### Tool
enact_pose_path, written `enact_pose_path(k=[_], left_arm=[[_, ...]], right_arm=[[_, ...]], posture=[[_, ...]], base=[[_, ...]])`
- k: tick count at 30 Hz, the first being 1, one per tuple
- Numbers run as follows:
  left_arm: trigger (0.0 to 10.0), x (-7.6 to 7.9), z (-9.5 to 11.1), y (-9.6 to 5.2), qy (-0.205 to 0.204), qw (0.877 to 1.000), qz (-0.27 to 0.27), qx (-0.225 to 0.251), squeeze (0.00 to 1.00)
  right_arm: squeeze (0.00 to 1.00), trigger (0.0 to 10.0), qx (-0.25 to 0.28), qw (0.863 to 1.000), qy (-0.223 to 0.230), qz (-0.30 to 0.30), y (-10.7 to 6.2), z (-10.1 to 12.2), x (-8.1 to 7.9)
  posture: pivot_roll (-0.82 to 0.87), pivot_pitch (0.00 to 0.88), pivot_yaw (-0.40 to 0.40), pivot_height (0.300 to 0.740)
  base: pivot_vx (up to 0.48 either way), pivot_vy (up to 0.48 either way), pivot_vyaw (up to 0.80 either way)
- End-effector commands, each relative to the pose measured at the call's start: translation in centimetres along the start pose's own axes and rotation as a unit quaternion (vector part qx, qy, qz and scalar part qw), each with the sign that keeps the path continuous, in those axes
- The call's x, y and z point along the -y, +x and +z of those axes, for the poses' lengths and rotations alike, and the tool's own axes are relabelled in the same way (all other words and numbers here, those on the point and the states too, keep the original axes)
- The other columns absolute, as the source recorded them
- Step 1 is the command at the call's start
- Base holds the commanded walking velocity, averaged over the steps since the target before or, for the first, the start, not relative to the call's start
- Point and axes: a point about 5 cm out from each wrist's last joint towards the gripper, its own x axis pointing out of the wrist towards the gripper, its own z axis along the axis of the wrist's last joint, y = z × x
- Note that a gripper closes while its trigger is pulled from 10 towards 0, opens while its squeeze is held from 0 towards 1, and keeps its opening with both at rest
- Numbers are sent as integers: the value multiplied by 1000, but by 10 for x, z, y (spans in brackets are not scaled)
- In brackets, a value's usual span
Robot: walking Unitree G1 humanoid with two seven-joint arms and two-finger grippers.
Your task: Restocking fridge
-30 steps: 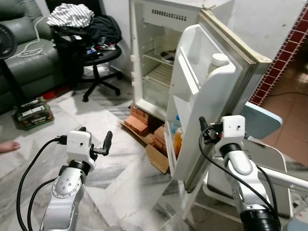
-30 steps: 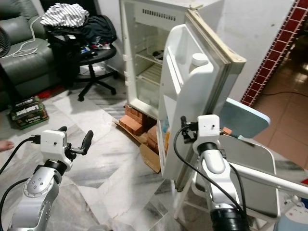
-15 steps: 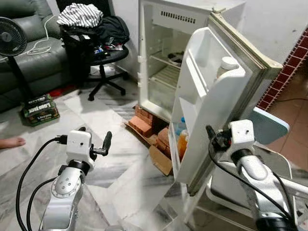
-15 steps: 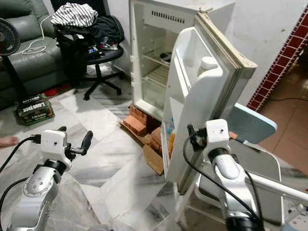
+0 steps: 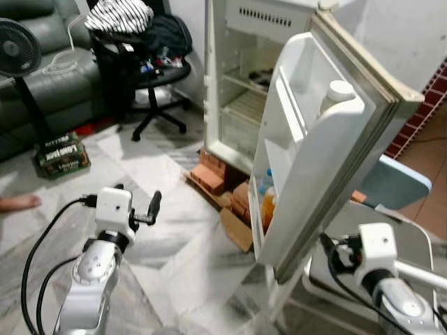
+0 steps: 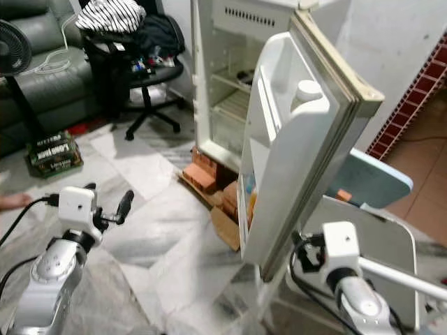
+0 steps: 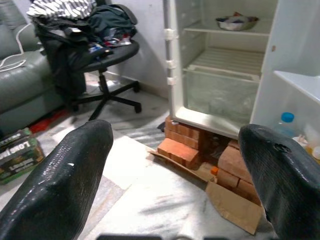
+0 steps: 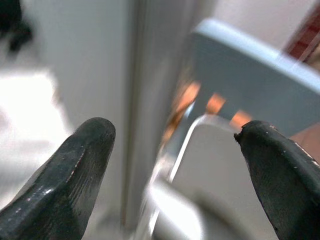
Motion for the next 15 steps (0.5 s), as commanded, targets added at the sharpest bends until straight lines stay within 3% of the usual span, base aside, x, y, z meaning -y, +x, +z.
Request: enact_pose_path(k=[1,4,7,10,11,13,15], left_arm=[[10000,0,-1,2,5,1000,-5,-7,0],[10000,1,0,4,8,1000,-9,-4,0],[10000,0,1,4,9,1000,-4,-2,0],[10000,-1,1,4,9,1000,-3,-2,0],[10000,-2,1,3,9,1000,0,-1,0],[10000,-3,1,2,10,1000,3,-1,0],[10000,-4,0,0,9,1000,5,-3,0]], right_arm=[[0,10000,65,998,17,-3,8,28,-3],[0,10000,98,995,35,0,22,48,-9],[0,10000,149,986,74,30,45,84,-20],[0,10000,165,980,91,57,50,96,-25],[0,10000,172,968,127,135,54,110,-37],[0,10000,175,952,147,203,53,120,-47],[0,10000,174,920,190,296,42,129,-60]], posture=[[33,9,-1,740],[42,4,1,740],[56,0,-4,740],[64,0,-8,740],[73,0,-14,740],[77,0,-18,740],[79,0,-21,740]], base=[[0,0,0],[0,0,0],[0,0,0],[0,0,0],[0,0,0],[0,0,0],[0,0,0]])
